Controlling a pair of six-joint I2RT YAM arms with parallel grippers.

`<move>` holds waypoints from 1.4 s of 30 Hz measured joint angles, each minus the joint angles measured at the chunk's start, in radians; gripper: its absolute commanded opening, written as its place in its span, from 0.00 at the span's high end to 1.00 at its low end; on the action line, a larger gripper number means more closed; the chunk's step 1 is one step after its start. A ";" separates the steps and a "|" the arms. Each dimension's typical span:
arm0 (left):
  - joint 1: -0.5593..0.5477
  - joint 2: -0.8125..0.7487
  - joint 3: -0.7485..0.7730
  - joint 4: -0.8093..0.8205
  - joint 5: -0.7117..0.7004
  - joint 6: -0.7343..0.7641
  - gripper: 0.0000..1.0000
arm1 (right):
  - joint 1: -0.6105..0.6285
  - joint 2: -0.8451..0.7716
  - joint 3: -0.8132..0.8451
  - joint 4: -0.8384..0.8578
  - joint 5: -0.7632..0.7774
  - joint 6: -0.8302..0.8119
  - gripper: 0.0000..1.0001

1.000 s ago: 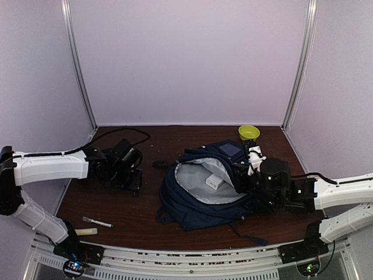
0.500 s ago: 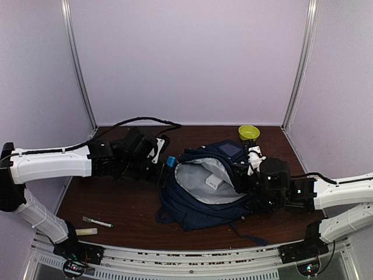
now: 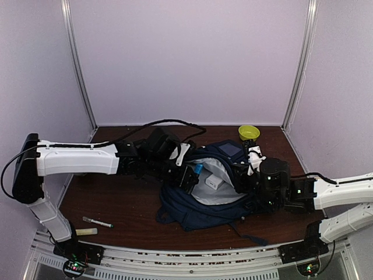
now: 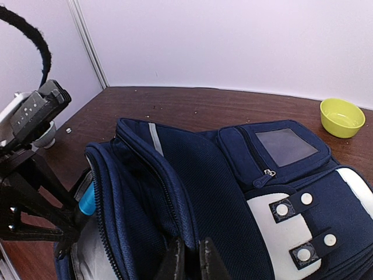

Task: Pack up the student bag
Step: Pick up the glue stick at the center of the board, then place the glue stick in the second largest pocket of the bag, then pick up the pen at the center of the board.

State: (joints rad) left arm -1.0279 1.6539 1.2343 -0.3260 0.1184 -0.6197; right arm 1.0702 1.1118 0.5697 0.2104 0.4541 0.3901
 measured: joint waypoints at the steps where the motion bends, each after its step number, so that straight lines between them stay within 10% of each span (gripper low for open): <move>1: 0.000 0.008 0.004 0.000 0.002 0.000 1.00 | 0.000 0.000 0.000 0.000 0.000 0.000 1.00; 9: -0.001 0.023 0.006 0.001 -0.002 -0.001 0.68 | 0.000 0.000 0.000 0.000 0.000 0.000 1.00; 14: -0.002 0.024 0.006 0.003 -0.010 -0.003 0.04 | 0.000 0.000 0.000 0.000 0.000 0.000 1.00; 26: -0.002 -0.071 -0.009 -0.010 -0.103 -0.010 0.02 | 0.000 0.002 0.023 -0.037 0.003 0.000 1.00; 42: 0.019 -0.446 -0.259 -0.333 -0.613 -0.228 0.02 | 0.000 -0.043 0.060 -0.144 0.007 0.025 1.00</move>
State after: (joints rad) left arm -1.0088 1.2076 0.9756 -0.6590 -0.4946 -0.8474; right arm 1.0698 1.0687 0.6292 0.0666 0.4610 0.4152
